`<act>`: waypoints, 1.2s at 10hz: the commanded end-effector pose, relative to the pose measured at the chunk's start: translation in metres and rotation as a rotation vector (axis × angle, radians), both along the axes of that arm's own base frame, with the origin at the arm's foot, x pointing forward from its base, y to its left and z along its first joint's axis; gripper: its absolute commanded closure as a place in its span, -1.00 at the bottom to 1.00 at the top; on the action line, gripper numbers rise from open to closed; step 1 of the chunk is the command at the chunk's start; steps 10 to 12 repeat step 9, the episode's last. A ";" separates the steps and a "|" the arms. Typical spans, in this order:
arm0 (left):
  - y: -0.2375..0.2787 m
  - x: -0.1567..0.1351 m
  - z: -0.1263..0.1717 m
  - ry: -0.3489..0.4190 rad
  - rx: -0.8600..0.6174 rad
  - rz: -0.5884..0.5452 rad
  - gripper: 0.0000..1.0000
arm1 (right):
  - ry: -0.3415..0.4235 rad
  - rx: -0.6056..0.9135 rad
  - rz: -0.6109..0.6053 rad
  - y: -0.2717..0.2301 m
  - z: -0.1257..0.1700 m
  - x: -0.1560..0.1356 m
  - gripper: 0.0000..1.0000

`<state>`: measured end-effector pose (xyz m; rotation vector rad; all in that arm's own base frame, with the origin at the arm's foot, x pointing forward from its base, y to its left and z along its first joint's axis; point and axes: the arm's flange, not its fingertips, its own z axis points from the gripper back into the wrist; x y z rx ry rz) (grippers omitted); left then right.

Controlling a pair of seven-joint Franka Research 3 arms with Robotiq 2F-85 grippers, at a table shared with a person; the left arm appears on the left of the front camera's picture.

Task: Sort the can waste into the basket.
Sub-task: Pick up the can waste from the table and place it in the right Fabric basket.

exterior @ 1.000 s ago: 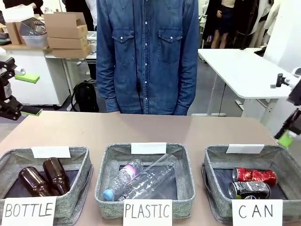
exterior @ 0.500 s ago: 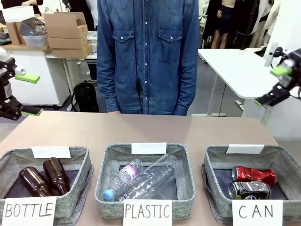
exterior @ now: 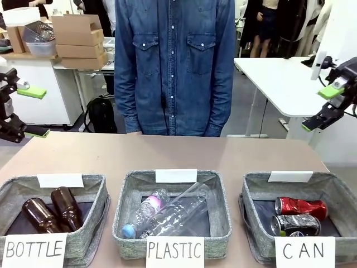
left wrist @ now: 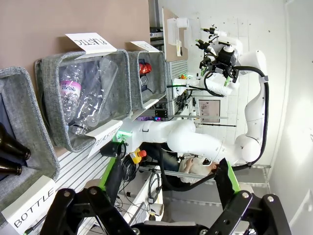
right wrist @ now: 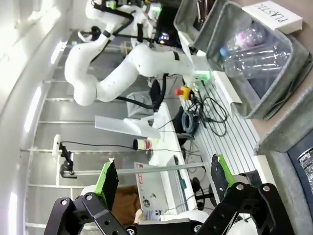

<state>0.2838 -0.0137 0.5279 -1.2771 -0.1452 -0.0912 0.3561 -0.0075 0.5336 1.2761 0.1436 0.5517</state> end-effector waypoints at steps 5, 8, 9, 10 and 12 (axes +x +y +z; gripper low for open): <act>-0.001 -0.001 0.001 -0.011 -0.017 -0.007 -1.00 | -0.020 0.003 0.009 -0.005 0.001 -0.001 -1.00; -0.001 -0.001 0.001 -0.011 -0.017 -0.007 -1.00 | -0.020 0.003 0.009 -0.005 0.001 -0.001 -1.00; -0.001 -0.001 0.001 -0.011 -0.017 -0.007 -1.00 | -0.020 0.003 0.009 -0.005 0.001 -0.001 -1.00; -0.001 -0.001 0.001 -0.011 -0.017 -0.007 -1.00 | -0.020 0.003 0.009 -0.005 0.001 -0.001 -1.00; -0.001 -0.001 0.001 -0.011 -0.017 -0.007 -1.00 | -0.020 0.003 0.009 -0.005 0.001 -0.001 -1.00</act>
